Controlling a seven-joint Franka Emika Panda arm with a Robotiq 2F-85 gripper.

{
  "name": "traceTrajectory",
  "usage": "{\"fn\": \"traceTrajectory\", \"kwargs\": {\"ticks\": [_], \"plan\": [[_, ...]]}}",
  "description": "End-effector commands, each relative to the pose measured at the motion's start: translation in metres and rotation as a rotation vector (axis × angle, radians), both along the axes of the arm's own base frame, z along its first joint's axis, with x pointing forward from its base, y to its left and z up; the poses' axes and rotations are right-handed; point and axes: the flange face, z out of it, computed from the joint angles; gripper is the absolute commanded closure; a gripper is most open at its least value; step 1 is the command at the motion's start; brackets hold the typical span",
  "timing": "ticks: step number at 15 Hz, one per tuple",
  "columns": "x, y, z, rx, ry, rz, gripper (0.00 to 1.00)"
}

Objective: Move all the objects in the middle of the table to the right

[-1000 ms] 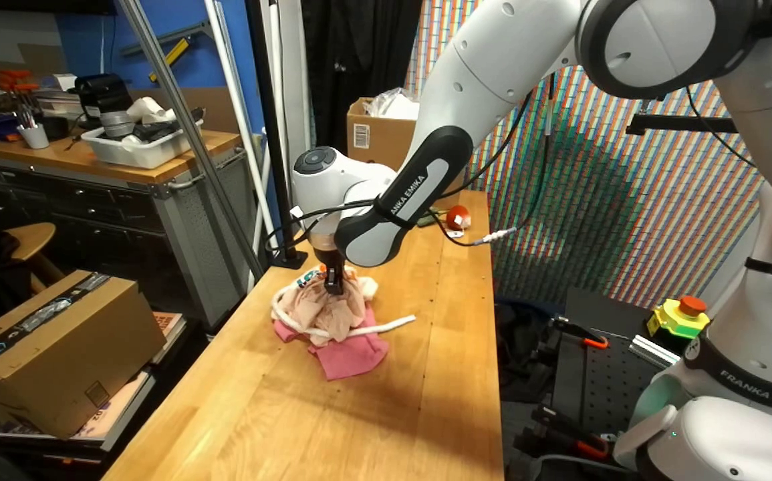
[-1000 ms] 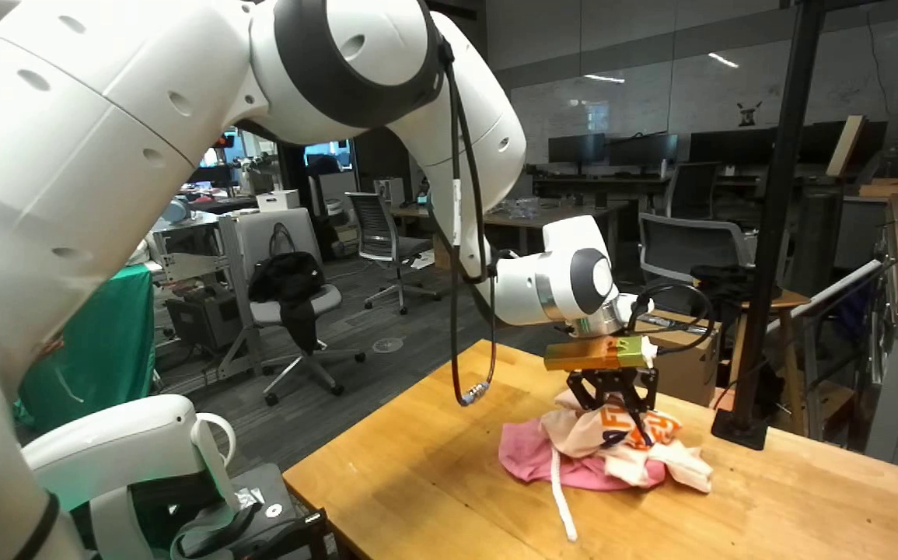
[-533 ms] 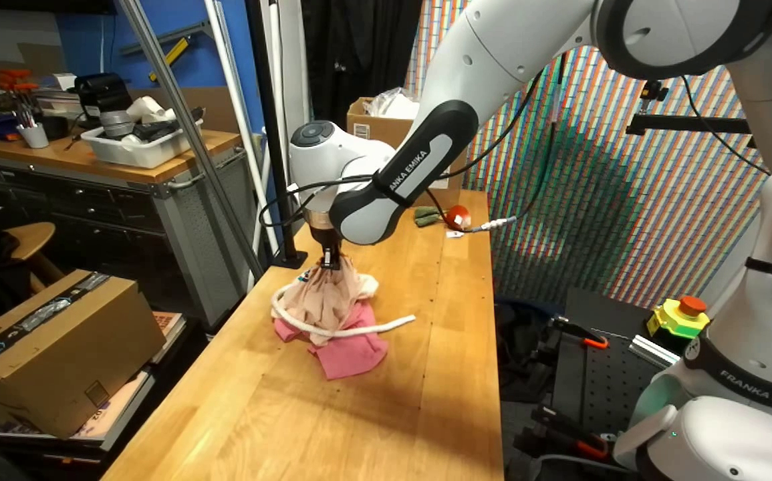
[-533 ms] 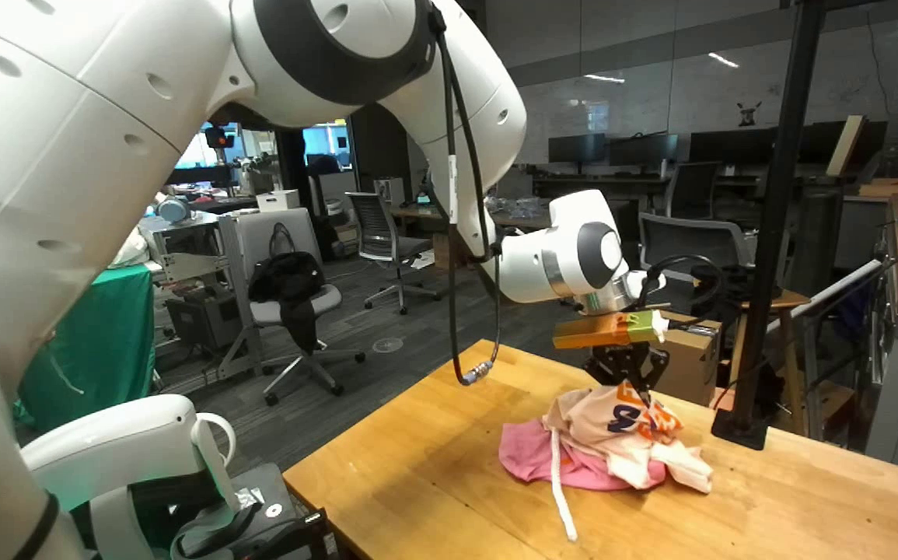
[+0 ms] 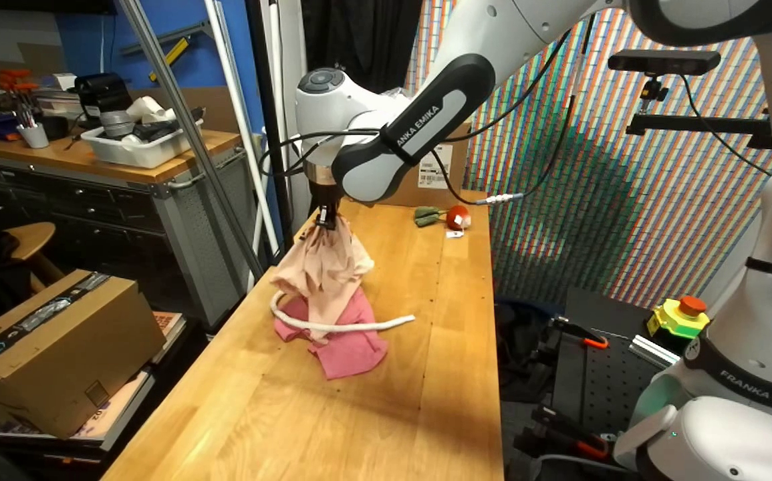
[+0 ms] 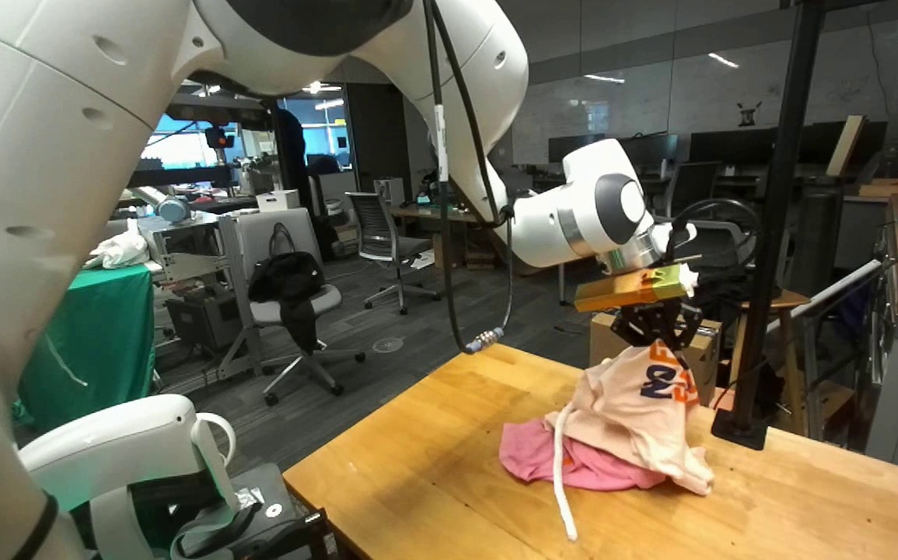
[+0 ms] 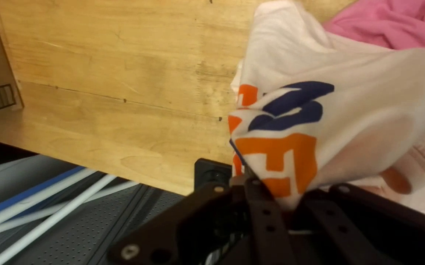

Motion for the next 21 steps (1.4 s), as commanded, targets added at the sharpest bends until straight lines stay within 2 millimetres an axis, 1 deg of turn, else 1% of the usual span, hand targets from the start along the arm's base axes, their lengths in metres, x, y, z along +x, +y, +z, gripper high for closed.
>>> {"fn": "traceTrajectory", "kwargs": {"ticks": [1, 5, 7, 9, 11, 13, 16, 21], "plan": [[0.007, -0.021, 0.052, -0.038, -0.130, -0.059, 0.98], [0.018, -0.051, 0.106, -0.096, -0.276, -0.136, 0.98], [0.021, -0.063, 0.130, -0.123, -0.339, -0.173, 0.98], [0.025, -0.073, 0.149, -0.157, -0.401, -0.203, 0.98], [0.030, -0.081, 0.162, -0.185, -0.454, -0.235, 0.98], [0.037, -0.089, 0.165, -0.198, -0.497, -0.278, 0.98], [0.047, -0.098, 0.159, -0.188, -0.551, -0.356, 0.98], [0.065, -0.118, 0.128, -0.241, -0.651, -0.467, 0.98]]}}
